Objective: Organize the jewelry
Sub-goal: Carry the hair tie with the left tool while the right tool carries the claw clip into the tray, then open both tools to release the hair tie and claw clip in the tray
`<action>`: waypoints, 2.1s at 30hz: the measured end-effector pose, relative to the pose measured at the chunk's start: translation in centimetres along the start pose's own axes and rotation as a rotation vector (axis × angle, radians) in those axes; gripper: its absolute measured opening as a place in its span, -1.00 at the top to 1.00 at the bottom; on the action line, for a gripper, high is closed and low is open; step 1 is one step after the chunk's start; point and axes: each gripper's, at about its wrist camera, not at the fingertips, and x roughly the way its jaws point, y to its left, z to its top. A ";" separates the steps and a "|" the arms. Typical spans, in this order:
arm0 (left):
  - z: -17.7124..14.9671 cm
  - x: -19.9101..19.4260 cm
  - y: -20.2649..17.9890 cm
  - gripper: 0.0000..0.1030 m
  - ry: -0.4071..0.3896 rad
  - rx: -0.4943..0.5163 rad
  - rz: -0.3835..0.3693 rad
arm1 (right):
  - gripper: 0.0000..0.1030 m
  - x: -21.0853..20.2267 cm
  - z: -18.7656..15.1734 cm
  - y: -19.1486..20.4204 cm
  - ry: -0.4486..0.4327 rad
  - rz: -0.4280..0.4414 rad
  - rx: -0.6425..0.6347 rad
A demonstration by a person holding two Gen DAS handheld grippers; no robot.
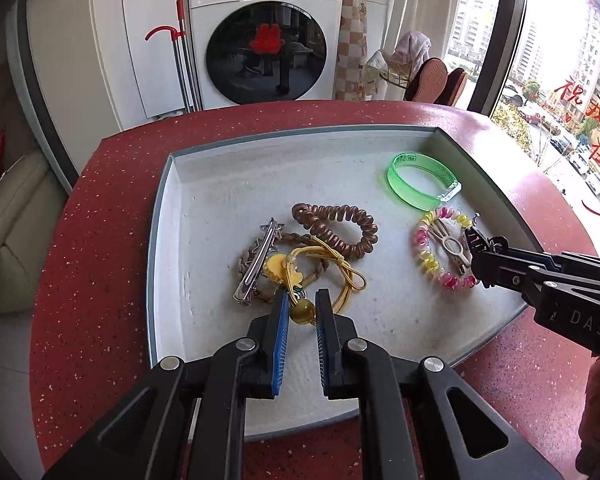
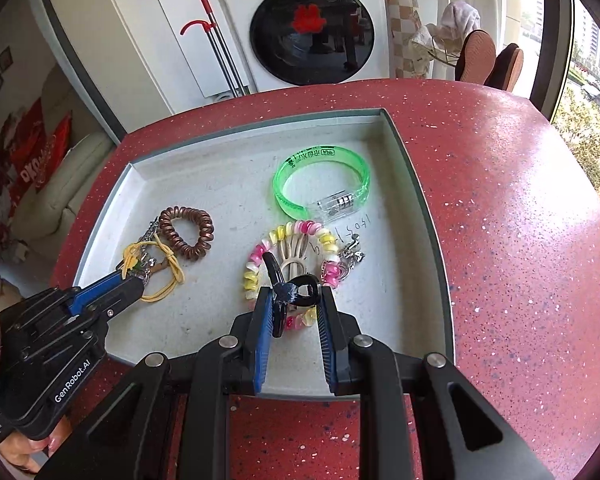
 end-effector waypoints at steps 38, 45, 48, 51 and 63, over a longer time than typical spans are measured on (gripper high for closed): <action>-0.2 -0.3 -0.9 0.39 -0.028 0.030 0.119 | 0.13 -1.9 -0.5 0.0 -0.038 -0.001 -0.005; -0.2 -0.8 -0.6 0.39 -0.034 0.017 0.130 | 0.13 -2.5 -0.4 0.0 -0.047 0.000 0.000; -0.1 -1.1 -0.5 0.39 -0.044 0.012 0.136 | 0.12 -2.8 -0.3 0.0 -0.049 0.001 -0.003; 0.0 -1.4 -0.5 0.39 -0.053 0.017 0.144 | 0.12 -3.0 -0.4 0.0 -0.048 0.002 -0.001; 0.0 -1.7 -0.4 0.39 -0.040 0.015 0.143 | 0.12 -3.3 -0.7 -0.3 -0.038 0.003 0.022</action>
